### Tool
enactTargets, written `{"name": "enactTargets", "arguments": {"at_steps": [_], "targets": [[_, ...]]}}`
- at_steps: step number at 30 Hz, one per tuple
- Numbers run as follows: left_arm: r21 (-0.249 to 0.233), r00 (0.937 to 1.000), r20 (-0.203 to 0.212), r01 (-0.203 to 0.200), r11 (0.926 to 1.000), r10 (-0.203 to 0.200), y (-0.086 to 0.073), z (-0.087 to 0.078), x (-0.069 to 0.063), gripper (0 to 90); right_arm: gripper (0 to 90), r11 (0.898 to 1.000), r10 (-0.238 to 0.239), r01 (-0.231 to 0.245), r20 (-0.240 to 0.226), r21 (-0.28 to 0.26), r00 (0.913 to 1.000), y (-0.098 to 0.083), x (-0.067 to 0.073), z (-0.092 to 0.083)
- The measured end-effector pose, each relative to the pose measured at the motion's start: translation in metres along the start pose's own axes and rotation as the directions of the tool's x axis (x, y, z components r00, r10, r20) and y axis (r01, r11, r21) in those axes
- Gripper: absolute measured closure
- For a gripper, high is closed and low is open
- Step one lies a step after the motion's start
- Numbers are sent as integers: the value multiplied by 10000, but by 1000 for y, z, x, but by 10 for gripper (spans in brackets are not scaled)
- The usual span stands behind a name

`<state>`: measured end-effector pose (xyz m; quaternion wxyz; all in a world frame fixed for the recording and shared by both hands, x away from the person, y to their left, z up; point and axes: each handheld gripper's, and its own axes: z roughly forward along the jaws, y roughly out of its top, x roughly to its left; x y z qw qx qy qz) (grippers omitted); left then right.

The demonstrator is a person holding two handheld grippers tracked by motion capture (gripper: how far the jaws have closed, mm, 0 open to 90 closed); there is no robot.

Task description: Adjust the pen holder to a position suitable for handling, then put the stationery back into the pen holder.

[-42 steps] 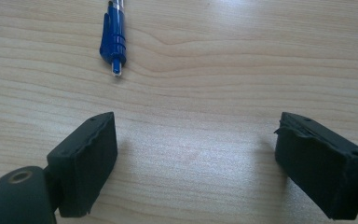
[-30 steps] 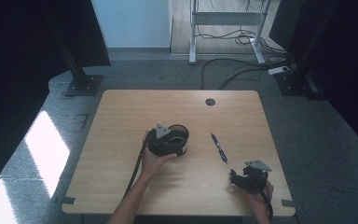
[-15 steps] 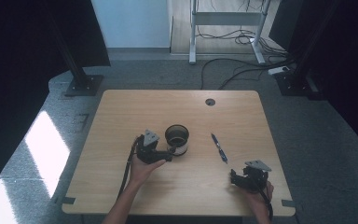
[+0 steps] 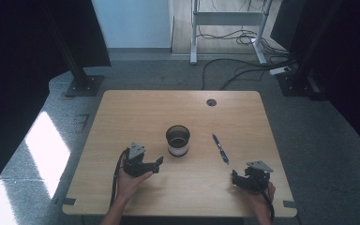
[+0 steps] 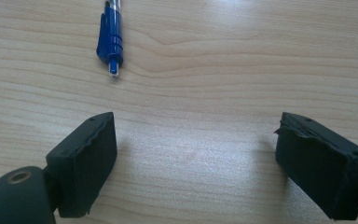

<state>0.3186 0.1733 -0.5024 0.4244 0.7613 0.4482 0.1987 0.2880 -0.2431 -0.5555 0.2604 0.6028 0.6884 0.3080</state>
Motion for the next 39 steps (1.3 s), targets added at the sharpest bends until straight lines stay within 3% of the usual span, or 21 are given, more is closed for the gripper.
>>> {"name": "enactTargets", "arguments": {"at_steps": [12, 22, 28, 33, 39], "targets": [[563, 9994, -296, 189, 9982, -173, -36, -7, 13, 112, 119, 10000, 5, -5, 0, -2, 10000, 0, 0, 0], [433, 9961, -411, 796, 9959, -778, -46, -14, 25, 143, 123, 10000, -52, 52, -51, -3, 10000, 0, -1, 0], [441, 9964, -523, 695, 9966, -671, -48, -15, 24, 145, 130, 10000, -86, 86, -54, -11, 9999, 0, -1, -1], [433, 9956, -602, 745, 9963, -718, -48, -15, 26, 146, 148, 9987, -469, 472, 160, -188, 9988, -2, 3, -3], [432, 9954, -625, 754, 9962, -727, -50, -15, 26, 148, 183, 9999, -120, 122, -190, 70, 9997, 0, 2, -7]]}}
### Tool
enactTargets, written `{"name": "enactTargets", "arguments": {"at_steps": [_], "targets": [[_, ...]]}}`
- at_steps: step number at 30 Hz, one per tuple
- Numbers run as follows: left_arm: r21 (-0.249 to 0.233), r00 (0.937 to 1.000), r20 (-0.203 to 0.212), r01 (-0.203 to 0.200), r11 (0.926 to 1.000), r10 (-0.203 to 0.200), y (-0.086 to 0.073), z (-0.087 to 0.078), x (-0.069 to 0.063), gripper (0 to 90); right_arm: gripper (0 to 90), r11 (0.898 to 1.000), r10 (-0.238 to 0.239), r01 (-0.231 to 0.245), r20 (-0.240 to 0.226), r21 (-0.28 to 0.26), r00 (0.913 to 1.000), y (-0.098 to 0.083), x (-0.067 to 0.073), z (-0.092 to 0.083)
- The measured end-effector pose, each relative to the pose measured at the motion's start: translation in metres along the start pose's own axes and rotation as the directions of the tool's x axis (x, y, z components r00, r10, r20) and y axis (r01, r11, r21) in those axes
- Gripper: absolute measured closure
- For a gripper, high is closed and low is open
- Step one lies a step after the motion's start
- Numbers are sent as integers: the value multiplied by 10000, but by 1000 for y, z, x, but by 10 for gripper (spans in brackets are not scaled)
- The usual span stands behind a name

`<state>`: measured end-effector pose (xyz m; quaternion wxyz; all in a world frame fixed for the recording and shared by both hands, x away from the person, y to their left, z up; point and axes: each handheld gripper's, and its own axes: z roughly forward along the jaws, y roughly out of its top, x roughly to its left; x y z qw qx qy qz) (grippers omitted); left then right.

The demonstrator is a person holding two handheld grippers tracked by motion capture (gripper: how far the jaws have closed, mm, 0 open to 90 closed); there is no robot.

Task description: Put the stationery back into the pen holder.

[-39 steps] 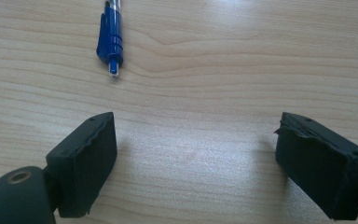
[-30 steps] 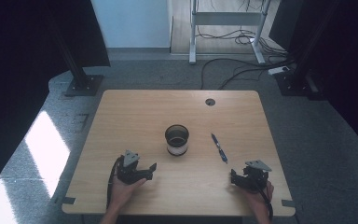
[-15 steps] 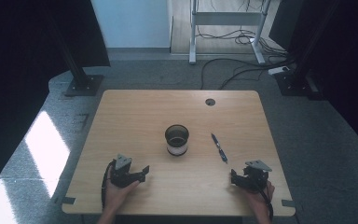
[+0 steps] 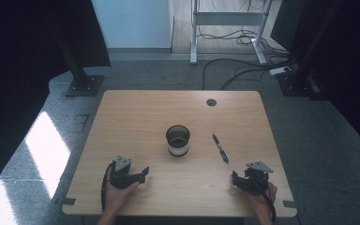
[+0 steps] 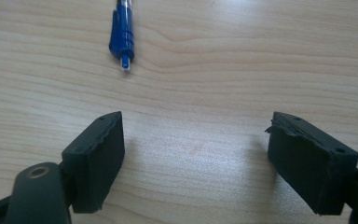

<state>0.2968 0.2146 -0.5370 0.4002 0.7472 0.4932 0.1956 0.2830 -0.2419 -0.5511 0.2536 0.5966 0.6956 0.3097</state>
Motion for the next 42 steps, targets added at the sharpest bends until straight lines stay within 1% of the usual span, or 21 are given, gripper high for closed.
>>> {"name": "enactTargets", "arguments": {"at_steps": [4, 8, 11, 13, 14, 17, 21, 24, 27, 31, 34, 36, 40, 42], "targets": [[139, 10000, -22, -78, 9999, 78, -1, 3, -1, 148, 193, 9994, 92, -95, -93, -338, 9999, 4, 0, -7], [169, 9999, 20, -164, 9997, 163, -1, 4, -3, 150, 203, 9981, -4, -11, -246, -618, 9997, 9, 5, -14], [227, 9984, -181, -537, 9983, 541, 0, 5, -7, 150, 234, 9970, -90, 58, -414, -773, 9991, 13, 9, -17], [164, 9980, -275, -566, 9983, 570, 3, 5, -9, 147, 250, 9964, -212, 169, -504, -827, 9985, 16, 11, -17], [151, 9976, -314, -608, 9980, 612, 4, 5, -9, 147, 256, 9962, -227, 181, -532, -851, 9983, 18, 12, -16], [121, 9981, -143, -598, 9981, 600, 5, 6, -10, 148, 291, 9950, -381, 323, -604, -941, 9974, 24, 17, -13], [168, 9987, 42, -504, 9986, 503, 6, 6, -9, 149, 296, 9950, -537, 474, -708, -884, 9960, 35, 24, -5], [115, 9991, 190, -384, 9992, 382, 7, 5, -8, 152, 308, 9949, -518, 451, -737, -897, 9959, 44, 27, 0], [62, 9988, 238, -435, 9990, 433, 9, 5, -10, 152, 322, 9940, -628, 562, -693, -942, 9956, 55, 32, 5], [99, 9984, 367, -435, 9990, 431, 9, 5, -10, 152, 318, 9941, -575, 510, -664, -955, 9961, 69, 36, 10], [80, 9980, 473, -415, 9991, 411, 8, 4, -11, 152, 325, 9941, -631, 570, -642, -919, 9959, 76, 37, 12], [60, 9972, 573, -475, 9989, 471, 8, 4, -12, 152, 333, 9944, -585, 517, -728, -919, 9956, 79, 37, 14], [18, 9973, 563, -483, 9988, 481, 8, 2, -14, 150, 362, 9959, -492, 429, -790, -801, 9957, 84, 39, 19], [19, 9978, 486, -451, 9990, 450, 8, 2, -15, 147, 386, 9957, -577, 517, -791, -767, 9952, 87, 40, 20]]}}
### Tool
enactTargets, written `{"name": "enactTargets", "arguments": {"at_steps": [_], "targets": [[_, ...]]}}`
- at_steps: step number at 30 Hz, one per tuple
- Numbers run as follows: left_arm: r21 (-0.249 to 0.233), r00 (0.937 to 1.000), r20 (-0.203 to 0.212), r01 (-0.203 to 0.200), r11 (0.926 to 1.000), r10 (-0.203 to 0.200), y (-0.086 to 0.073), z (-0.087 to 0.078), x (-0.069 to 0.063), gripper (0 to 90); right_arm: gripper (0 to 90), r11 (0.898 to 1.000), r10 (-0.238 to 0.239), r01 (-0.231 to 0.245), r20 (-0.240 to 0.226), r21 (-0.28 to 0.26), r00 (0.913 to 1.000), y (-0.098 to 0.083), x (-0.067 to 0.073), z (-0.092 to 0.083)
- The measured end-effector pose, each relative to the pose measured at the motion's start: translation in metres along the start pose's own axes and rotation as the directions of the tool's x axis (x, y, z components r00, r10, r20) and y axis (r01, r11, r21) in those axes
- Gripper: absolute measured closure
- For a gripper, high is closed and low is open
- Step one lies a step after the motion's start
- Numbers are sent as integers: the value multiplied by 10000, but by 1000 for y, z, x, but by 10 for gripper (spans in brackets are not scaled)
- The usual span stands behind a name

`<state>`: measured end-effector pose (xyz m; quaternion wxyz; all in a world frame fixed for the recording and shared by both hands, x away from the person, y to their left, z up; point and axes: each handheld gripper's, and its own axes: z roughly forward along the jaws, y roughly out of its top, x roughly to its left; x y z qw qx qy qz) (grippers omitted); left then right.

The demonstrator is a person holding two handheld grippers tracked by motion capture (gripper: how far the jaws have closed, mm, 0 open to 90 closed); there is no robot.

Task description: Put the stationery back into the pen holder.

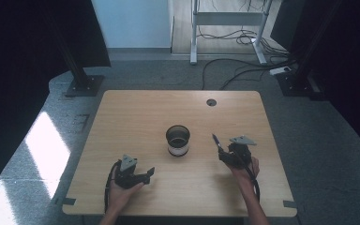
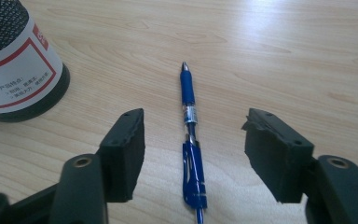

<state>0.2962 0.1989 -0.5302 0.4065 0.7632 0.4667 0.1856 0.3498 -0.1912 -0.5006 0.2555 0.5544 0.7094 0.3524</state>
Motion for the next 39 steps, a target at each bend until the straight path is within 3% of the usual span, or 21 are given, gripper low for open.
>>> {"name": "enactTargets", "arguments": {"at_steps": [15, 24, 35, 39], "targets": [[93, 9999, 74, 83, 9999, -83, -1, -1, 1, 148, 449, 9984, -378, 388, -234, 420, 9990, 18, 4, 27], [237, 9997, 227, 126, 9996, -131, -2, 0, 4, 149, 496, 9949, -57, 106, -490, 1004, 9988, 20, -1, 54], [381, 9995, 317, 56, 9993, -68, -3, 1, 4, 149, 538, 9915, -87, 130, -333, 1295, 9994, 22, -5, 81], [419, 9994, 330, 47, 9991, -61, -3, 2, 4, 149, 541, 9869, -85, 174, -559, 1606, 9984, 25, -4, 88]]}}
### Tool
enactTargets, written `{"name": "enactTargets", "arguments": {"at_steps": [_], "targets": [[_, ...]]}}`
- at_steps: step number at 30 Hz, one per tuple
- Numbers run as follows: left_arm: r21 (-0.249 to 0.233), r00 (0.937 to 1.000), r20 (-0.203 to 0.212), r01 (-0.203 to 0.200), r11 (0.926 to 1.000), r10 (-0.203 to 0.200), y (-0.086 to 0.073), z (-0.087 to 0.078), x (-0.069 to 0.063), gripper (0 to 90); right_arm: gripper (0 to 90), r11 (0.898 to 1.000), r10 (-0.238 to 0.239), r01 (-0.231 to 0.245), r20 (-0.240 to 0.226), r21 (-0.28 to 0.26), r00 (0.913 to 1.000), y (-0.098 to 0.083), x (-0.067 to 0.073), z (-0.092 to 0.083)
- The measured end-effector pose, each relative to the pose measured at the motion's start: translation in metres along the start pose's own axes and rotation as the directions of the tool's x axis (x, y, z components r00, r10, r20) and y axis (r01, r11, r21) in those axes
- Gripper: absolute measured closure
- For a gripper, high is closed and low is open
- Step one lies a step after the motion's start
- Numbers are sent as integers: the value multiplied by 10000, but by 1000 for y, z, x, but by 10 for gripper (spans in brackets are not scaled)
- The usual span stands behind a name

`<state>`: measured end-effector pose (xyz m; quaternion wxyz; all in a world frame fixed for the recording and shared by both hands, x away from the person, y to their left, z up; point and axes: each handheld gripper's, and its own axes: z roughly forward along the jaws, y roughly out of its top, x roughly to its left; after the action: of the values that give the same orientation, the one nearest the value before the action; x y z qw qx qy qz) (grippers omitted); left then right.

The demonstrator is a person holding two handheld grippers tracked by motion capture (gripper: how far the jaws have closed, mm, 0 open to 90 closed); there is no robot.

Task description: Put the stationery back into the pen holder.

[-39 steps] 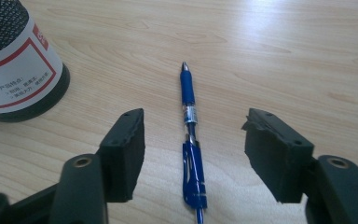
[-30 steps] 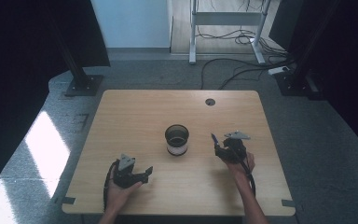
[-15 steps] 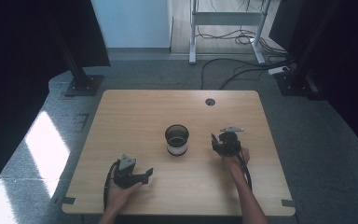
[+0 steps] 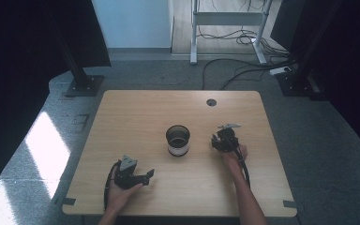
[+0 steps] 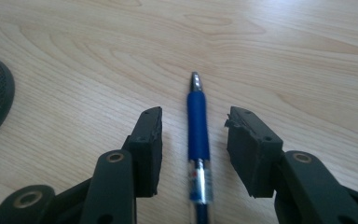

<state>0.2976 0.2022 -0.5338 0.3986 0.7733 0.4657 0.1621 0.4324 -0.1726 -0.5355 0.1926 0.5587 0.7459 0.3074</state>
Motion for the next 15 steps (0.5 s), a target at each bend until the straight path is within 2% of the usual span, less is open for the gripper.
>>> {"name": "enactTargets", "arguments": {"at_steps": [3, 6, 12, 15], "targets": [[58, 9999, 108, 25, 10000, -25, 0, 0, 0, 149, 559, 9997, -231, 229, 236, 109, 9995, 4, 2, 5], [81, 9999, 171, 8, 10000, -10, 0, 0, 2, 149, 597, 9998, -194, 193, 329, 50, 9993, 4, 2, 8], [-8, 9999, 159, 21, 10000, -21, 0, -1, 2, 152, 777, 10000, -61, 61, 379, 5, 9993, 4, 1, 7], [24, 9999, 162, -6, 10000, 6, -1, -1, 2, 152, 787, 10000, -44, 44, 351, 26, 9994, 4, 0, 7]]}}
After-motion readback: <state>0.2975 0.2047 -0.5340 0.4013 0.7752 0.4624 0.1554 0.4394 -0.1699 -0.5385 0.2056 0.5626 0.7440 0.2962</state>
